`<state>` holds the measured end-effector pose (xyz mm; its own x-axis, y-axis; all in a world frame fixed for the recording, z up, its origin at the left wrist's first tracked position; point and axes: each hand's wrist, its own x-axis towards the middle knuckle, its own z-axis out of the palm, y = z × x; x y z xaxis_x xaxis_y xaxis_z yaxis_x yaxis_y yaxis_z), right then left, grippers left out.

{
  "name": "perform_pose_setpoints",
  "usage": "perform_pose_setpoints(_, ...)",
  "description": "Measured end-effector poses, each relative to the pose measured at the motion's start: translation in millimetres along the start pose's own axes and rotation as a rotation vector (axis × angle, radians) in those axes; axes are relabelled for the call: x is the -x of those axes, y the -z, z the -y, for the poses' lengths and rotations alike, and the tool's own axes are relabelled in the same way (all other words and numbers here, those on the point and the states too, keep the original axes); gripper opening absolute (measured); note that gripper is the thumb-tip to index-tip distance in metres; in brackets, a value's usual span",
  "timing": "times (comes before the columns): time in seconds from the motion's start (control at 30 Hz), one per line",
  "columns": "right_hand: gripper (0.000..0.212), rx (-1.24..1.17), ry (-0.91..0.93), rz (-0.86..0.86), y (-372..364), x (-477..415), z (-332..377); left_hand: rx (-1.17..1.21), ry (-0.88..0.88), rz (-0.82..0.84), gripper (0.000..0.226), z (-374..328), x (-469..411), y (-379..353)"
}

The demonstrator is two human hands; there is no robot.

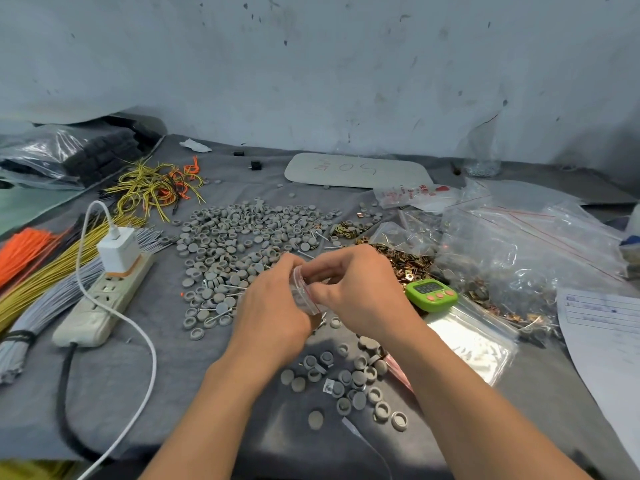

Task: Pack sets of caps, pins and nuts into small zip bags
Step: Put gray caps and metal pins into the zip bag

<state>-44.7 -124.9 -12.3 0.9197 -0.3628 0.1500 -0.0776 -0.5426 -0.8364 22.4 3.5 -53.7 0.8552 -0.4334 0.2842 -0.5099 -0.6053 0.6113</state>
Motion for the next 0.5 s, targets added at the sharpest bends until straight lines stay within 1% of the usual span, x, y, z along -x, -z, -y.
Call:
perform_pose_setpoints(0.1, 0.023, -0.062, 0.006, -0.05, 2, -1, 0, 0.038, 0.041, -0.006, 0.047, -1, -2, 3)
perform_pose_setpoints(0.17, 0.018, -0.088, -0.005, -0.141, 7, -3, -2, 0.08, 0.078, -0.028, 0.046, 0, -3, 5)
perform_pose_setpoints(0.23, 0.02, -0.047, -0.028, -0.215, 14, -6, -6, 0.126, 0.103, -0.062, 0.044, 0, -4, 8)
perform_pose_setpoints(0.27, 0.022, 0.017, -0.047, -0.218, 18, -7, -8, 0.151, 0.113, -0.081, 0.043, 0, -4, 9)
perform_pose_setpoints(0.3, 0.023, 0.12, -0.073, -0.184, 21, -8, -10, 0.179, 0.121, -0.098, 0.042, 0, -5, 11)
perform_pose_setpoints(0.4, 0.025, 0.493, -0.153, 0.02, 22, -8, -17, 0.246, 0.127, -0.142, 0.041, 3, -6, 14)
perform_pose_setpoints(0.43, 0.023, 0.56, -0.162, 0.073, 19, -8, -18, 0.259, 0.13, -0.154, 0.041, 3, -6, 15)
perform_pose_setpoints(0.5, 0.016, 0.613, -0.172, 0.146, 12, -6, -20, 0.264, 0.135, -0.168, 0.042, 3, -6, 17)
